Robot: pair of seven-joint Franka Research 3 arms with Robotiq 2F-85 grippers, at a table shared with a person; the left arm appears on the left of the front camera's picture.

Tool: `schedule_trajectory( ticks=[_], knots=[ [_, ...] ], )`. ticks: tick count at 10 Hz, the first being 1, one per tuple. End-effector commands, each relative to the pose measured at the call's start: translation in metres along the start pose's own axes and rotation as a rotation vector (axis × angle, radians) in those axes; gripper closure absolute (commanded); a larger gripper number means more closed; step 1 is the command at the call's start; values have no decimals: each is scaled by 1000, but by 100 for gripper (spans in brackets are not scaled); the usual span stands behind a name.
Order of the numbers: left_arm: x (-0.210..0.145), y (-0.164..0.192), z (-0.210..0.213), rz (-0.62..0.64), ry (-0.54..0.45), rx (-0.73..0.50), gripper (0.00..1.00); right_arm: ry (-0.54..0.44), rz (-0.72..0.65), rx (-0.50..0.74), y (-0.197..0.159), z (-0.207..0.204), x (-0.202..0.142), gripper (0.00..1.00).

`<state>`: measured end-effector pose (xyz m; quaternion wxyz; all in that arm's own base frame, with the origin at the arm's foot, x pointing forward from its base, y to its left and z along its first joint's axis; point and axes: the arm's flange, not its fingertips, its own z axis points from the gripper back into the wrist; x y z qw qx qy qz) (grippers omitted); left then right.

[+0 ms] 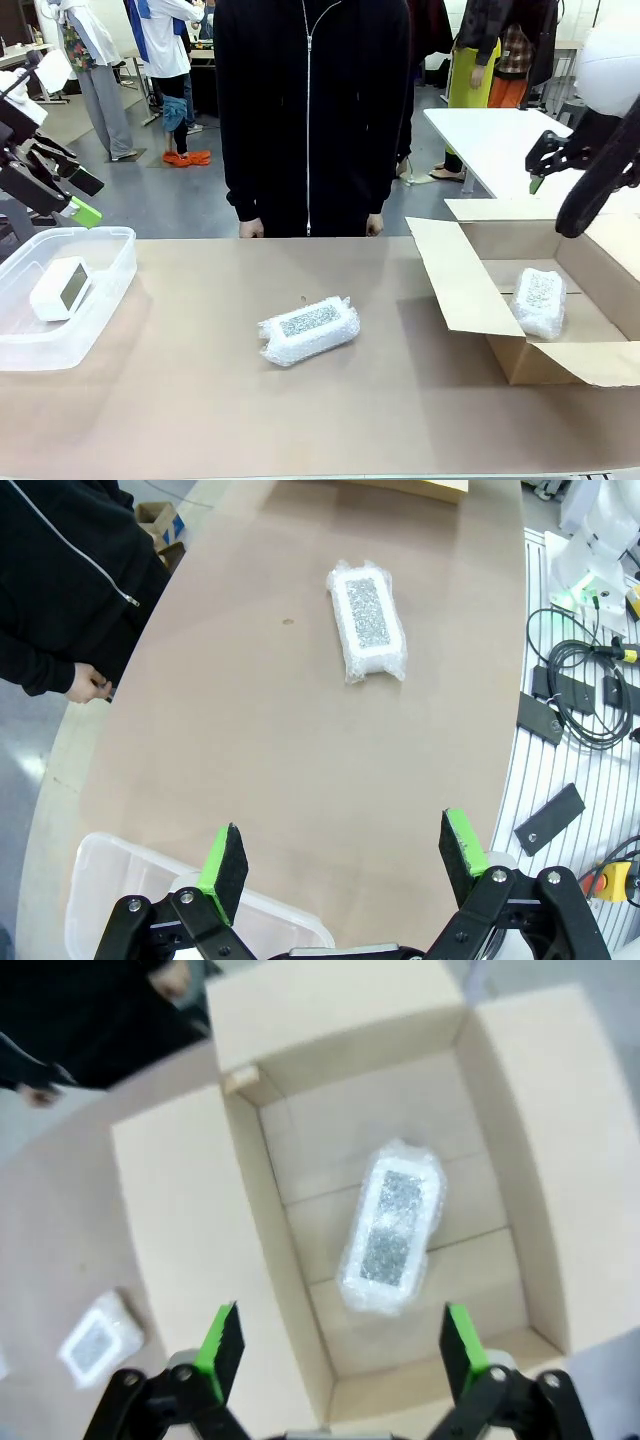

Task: Separate and place wrapped and unwrapped clocks.
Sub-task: If the picked Digital clock is wrapped, place it in the Package Box ; if not, place it in the Organizing box, then pick up the Digital clock indicated by the person.

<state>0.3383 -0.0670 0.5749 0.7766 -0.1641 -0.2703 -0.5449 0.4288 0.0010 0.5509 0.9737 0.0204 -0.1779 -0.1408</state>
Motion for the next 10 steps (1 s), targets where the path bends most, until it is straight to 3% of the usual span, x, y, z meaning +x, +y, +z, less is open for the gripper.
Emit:
schedule_trajectory(
  ticks=[1, 10],
  knots=[
    [1, -1, 0, 3, 7, 5, 0, -30, -19, 20, -14, 5, 1, 0],
    [1, -1, 0, 3, 7, 5, 0, -30, -19, 20, -14, 5, 1, 0]
  ],
)
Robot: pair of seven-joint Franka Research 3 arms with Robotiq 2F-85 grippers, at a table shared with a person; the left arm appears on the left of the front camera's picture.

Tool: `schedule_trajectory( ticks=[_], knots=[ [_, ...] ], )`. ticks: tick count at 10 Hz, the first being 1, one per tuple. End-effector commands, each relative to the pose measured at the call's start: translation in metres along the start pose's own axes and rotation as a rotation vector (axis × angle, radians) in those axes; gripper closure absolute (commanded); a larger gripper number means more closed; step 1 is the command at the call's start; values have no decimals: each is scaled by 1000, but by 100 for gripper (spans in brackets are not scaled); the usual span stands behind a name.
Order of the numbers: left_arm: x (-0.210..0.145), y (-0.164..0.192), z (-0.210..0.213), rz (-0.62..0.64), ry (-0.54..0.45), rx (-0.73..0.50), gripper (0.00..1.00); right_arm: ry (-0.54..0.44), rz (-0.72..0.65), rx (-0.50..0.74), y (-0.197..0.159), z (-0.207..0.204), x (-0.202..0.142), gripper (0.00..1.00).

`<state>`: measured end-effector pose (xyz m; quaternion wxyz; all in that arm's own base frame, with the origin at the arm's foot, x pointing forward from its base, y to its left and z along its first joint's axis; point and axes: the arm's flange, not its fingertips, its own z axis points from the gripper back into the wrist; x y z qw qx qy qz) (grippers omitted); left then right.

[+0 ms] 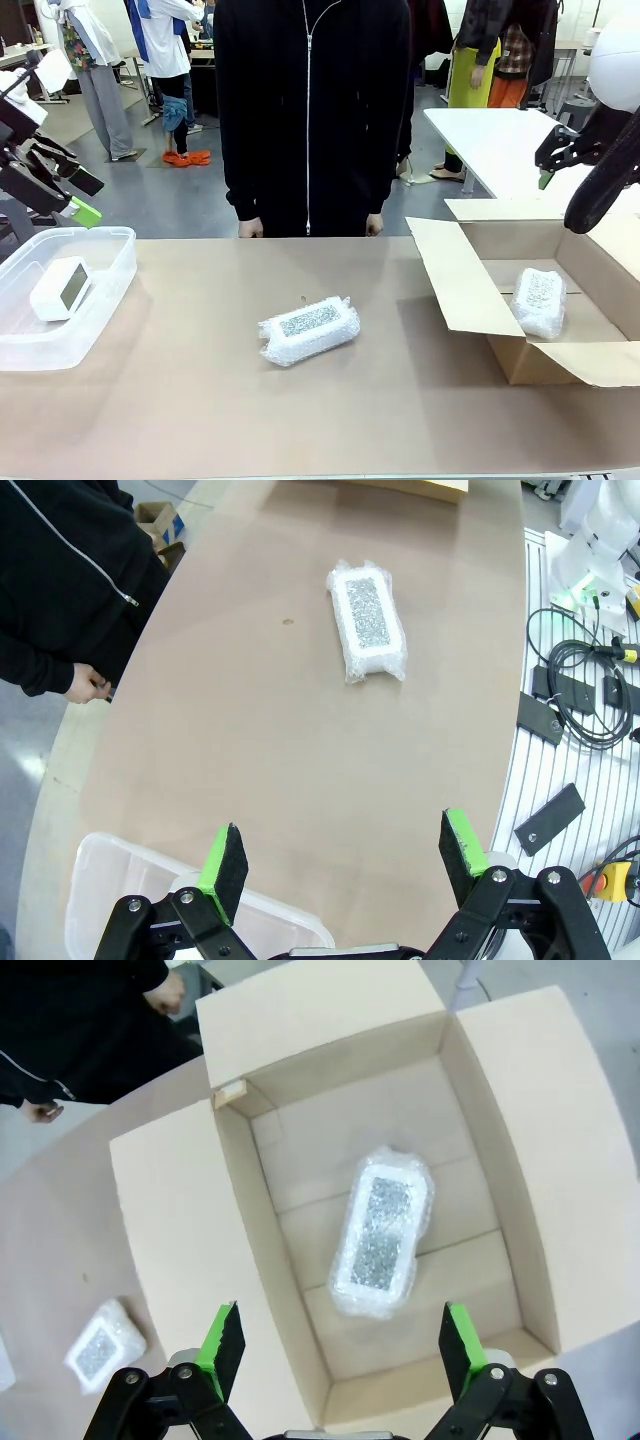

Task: Separate and place wrapped and unwrapped clocks.
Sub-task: Pick up the Digital clock indicated by the person.

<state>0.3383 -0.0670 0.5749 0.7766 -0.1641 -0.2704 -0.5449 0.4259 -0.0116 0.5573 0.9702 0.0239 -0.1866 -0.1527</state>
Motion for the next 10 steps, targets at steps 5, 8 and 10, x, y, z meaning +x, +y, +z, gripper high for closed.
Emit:
schedule_trajectory(
  ticks=[5, 8, 10],
  knots=[
    [1, -1, 0, 3, 7, 5, 0, -91, 185, 174, 23, 9, -3, 0],
    [1, -1, 0, 3, 7, 5, 0, -111, 746, 736, 125, 34, -33, 0],
    [1, -1, 0, 3, 7, 5, 0, -86, 916, 889, 136, 41, -56, 0]
  ],
)
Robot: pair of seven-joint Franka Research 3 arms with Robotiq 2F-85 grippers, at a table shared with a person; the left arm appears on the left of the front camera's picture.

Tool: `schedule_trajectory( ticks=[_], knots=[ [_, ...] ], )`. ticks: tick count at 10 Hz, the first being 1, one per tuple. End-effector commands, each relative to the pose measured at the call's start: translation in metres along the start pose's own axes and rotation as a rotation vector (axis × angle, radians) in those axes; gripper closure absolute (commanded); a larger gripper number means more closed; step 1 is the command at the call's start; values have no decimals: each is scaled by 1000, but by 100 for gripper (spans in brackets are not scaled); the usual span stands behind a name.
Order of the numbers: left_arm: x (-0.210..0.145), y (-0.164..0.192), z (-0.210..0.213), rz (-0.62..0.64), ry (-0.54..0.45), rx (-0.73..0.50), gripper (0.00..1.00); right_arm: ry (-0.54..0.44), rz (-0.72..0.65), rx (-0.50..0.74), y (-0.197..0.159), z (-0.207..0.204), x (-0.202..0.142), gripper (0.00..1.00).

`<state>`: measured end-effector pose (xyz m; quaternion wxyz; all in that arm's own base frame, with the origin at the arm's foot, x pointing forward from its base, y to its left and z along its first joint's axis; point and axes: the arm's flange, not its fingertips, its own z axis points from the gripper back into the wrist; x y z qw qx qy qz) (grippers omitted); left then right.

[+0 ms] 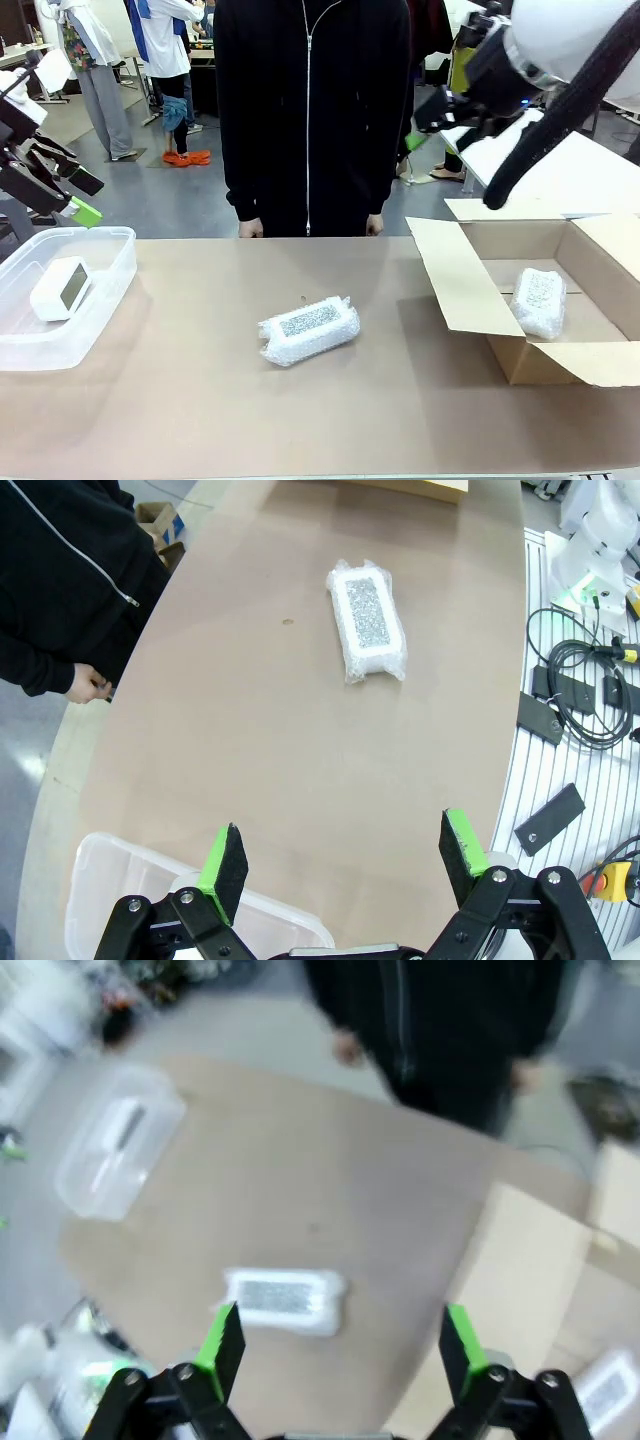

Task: Separate and place wrapped and unwrapped clocks.
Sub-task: Pick up the Digital clock indicated by the person.

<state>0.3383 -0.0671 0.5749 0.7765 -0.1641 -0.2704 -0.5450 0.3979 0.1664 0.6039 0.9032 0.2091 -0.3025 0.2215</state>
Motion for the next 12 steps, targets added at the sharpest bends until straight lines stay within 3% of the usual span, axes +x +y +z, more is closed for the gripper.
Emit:
schedule_trajectory(
  ticks=[1, 4, 7, 10, 12],
  knots=[
    [1, -1, 0, 4, 7, 5, 0, 23, 273, 465, -28, 3, -21, 0],
    [1, -1, 0, 4, 7, 5, 0, 87, 503, 496, -33, 8, -51, 0],
    [1, -1, 0, 4, 7, 5, 0, 143, 672, 359, -17, 6, -66, 0],
    [1, -1, 0, 4, 7, 5, 0, 69, 722, 270, -7, 9, -67, 0],
    [1, -1, 0, 4, 7, 5, 0, 115, 717, 306, -6, 12, -56, 0]
  ],
)
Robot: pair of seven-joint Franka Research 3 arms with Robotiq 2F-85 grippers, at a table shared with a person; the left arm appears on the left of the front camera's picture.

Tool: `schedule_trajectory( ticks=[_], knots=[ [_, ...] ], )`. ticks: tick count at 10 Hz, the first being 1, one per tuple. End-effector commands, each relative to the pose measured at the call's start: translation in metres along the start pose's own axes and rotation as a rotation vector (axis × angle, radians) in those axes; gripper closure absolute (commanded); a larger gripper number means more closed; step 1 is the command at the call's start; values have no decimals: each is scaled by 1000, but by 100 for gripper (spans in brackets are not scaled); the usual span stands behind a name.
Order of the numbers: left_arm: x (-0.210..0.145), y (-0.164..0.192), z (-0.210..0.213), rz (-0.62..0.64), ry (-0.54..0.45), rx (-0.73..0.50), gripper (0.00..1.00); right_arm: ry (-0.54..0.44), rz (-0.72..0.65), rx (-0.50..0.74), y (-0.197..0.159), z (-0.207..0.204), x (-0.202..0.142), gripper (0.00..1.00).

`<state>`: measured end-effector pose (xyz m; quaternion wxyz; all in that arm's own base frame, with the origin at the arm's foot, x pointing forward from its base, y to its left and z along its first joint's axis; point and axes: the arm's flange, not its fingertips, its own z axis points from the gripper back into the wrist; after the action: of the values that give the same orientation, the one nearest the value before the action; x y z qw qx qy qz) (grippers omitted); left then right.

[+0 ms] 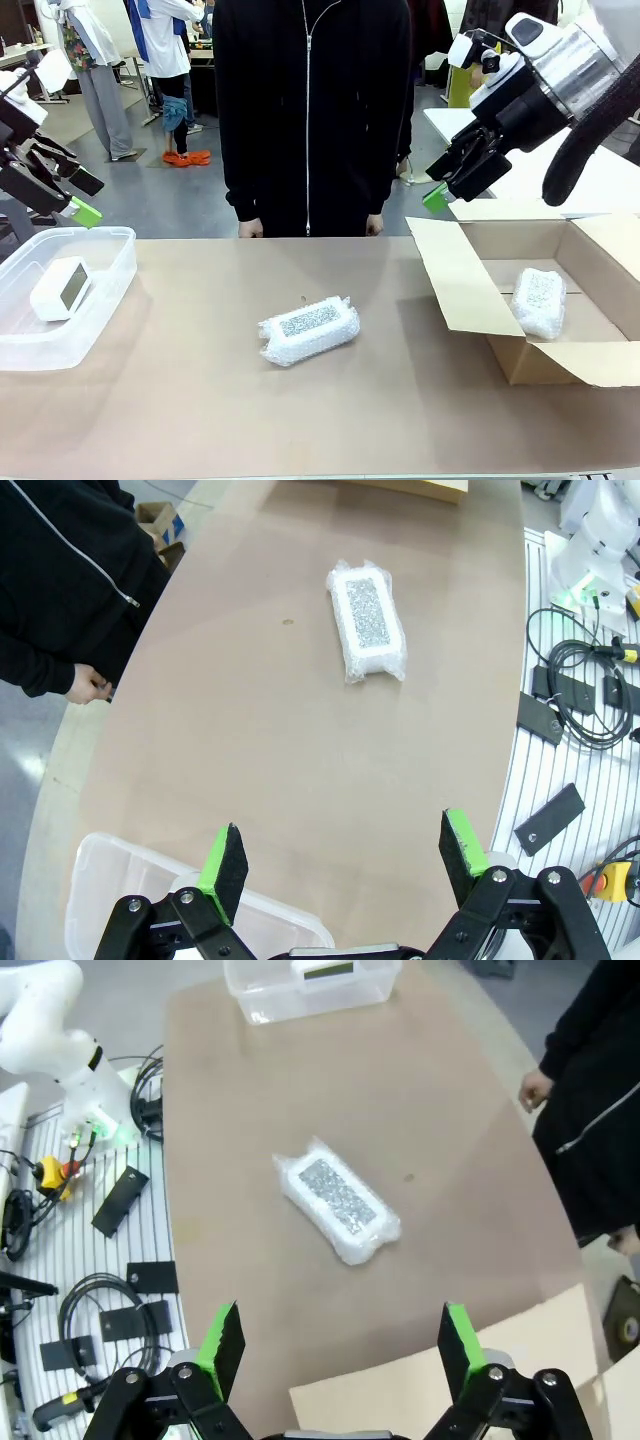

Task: Separate and place wrapped and unwrapped clocks.
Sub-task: Pick up the Digital clock indicated by the person.

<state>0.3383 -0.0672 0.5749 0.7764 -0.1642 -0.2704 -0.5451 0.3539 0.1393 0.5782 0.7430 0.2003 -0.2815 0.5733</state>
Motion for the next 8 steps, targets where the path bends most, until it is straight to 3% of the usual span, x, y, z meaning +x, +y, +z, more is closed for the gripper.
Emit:
schedule_trajectory(
  ticks=[1, 8],
  knots=[
    [1, -1, 0, 4, 7, 5, 0, 10, -4, 31, -1, -3, 0, 0],
    [1, -1, 0, 4, 7, 5, 0, 10, -4, 31, -1, -3, 0, 0]
  ],
)
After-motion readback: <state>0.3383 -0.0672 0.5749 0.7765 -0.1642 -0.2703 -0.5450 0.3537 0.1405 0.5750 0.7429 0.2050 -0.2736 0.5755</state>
